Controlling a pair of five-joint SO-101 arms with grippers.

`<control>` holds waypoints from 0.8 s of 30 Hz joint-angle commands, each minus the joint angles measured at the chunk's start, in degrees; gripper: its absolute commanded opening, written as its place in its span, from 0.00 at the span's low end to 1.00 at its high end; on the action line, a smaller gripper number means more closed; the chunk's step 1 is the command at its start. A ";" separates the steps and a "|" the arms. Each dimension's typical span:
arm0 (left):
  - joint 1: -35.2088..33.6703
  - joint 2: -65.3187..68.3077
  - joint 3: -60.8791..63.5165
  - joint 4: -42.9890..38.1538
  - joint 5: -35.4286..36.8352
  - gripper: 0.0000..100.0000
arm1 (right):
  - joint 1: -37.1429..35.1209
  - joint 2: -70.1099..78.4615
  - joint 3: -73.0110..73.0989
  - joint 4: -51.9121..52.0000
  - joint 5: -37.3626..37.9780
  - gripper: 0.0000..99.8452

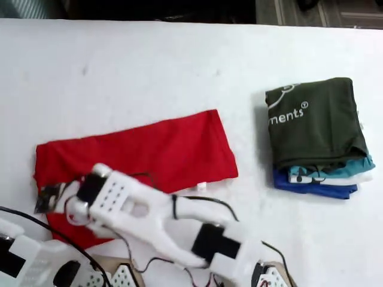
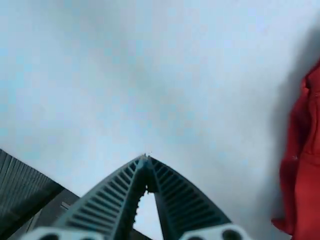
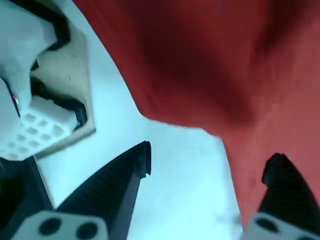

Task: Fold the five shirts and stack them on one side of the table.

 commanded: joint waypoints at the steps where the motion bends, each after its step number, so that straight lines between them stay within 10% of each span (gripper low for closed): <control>1: -1.10 -2.86 -2.02 -0.09 -1.67 0.03 | -2.33 2.15 -4.66 -1.19 0.35 0.36; 18: -1.89 -2.59 -2.02 -0.26 -1.85 0.03 | -6.99 27.21 -29.19 1.19 -7.65 0.35; 24: -1.89 -2.51 -2.02 -0.26 -1.85 0.03 | -4.35 32.92 -35.34 1.27 -7.65 0.02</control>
